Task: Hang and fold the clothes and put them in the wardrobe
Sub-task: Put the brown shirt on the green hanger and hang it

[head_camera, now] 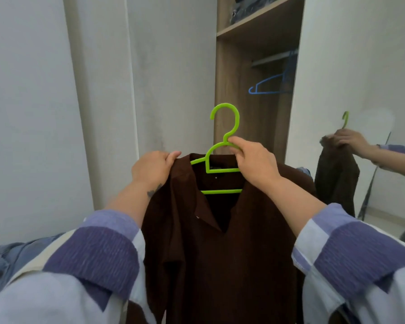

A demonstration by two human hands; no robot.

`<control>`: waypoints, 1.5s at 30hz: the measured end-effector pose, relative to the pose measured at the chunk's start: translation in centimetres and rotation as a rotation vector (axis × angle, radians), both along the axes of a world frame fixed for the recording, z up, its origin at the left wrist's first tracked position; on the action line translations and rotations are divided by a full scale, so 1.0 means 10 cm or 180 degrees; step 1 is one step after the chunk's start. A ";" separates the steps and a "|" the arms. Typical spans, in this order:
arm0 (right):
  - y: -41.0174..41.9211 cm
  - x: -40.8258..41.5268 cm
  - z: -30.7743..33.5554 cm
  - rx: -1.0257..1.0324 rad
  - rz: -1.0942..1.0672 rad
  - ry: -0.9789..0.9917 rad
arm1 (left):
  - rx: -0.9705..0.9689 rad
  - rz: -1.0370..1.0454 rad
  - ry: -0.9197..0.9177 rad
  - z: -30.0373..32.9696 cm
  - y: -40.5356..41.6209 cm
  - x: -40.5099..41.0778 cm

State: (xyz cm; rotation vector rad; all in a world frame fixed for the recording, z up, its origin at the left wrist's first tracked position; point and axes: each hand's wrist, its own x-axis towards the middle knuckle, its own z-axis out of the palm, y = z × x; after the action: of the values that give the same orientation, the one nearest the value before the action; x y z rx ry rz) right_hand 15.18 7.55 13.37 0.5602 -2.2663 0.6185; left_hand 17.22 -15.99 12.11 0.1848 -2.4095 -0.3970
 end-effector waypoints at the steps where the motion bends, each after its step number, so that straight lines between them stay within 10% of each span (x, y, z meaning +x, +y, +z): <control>1: 0.01 -0.01 0.00 -0.0046 -0.0087 -0.0048 | -0.0041 0.0013 0.0117 -0.01 0.02 -0.01; 6: 0.03 -0.09 -0.03 -0.0183 -0.0361 -0.0018 | -0.0549 -0.0458 0.0857 -0.14 0.29 -0.07; 34: 1.39 -0.66 0.26 0.0090 -0.0501 -0.0791 | 0.0262 -0.1027 0.0870 0.25 1.24 -2.02; 45: 0.90 -0.93 0.87 -0.1434 0.0346 -0.2132 | 0.0789 -0.2631 0.0889 0.50 1.69 -3.37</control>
State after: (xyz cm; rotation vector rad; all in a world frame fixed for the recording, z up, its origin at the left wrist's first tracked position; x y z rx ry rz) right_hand 5.90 16.59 22.04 0.2688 -2.5713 1.5036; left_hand -16.49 0.88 17.10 -0.7361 -2.0519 -1.0128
